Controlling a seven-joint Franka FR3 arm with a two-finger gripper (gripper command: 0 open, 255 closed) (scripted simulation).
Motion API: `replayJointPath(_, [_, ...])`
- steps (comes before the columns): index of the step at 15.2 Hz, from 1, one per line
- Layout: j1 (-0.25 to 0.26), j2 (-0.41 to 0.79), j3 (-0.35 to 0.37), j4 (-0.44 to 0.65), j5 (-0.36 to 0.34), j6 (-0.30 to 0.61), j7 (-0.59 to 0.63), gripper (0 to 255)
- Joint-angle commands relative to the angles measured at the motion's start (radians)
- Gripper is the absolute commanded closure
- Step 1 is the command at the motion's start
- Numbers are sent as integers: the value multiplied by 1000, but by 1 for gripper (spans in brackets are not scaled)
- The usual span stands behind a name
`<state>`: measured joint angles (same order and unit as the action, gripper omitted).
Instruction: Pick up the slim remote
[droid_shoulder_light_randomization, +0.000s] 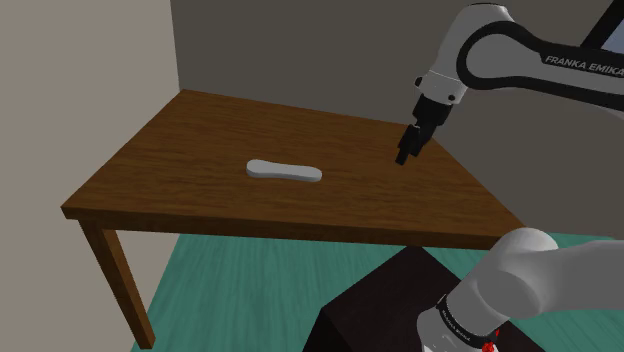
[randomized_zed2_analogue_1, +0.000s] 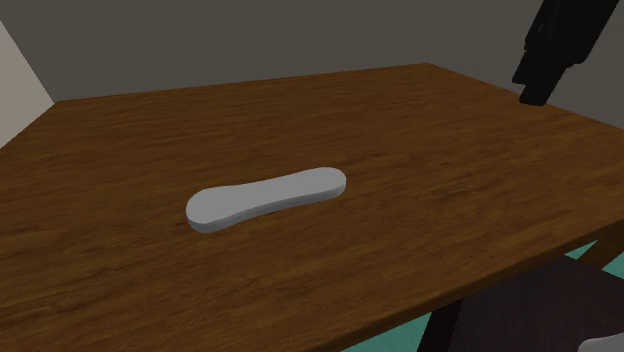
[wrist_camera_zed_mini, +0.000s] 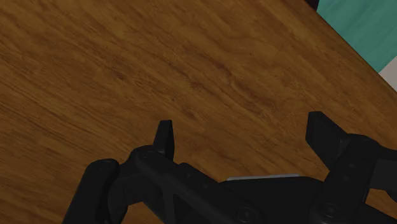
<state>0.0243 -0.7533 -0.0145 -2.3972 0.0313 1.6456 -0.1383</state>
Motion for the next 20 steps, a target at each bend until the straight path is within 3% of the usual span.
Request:
replayJointPath(1, [0, 0, 0, 0, 0, 0, 0, 0])
replayJointPath(10, [97, 324, 43, 156, 7, 168, -140, 0])
replayJointPath(20, [182, 658, 116, 399, -13, 261, -271, 0])
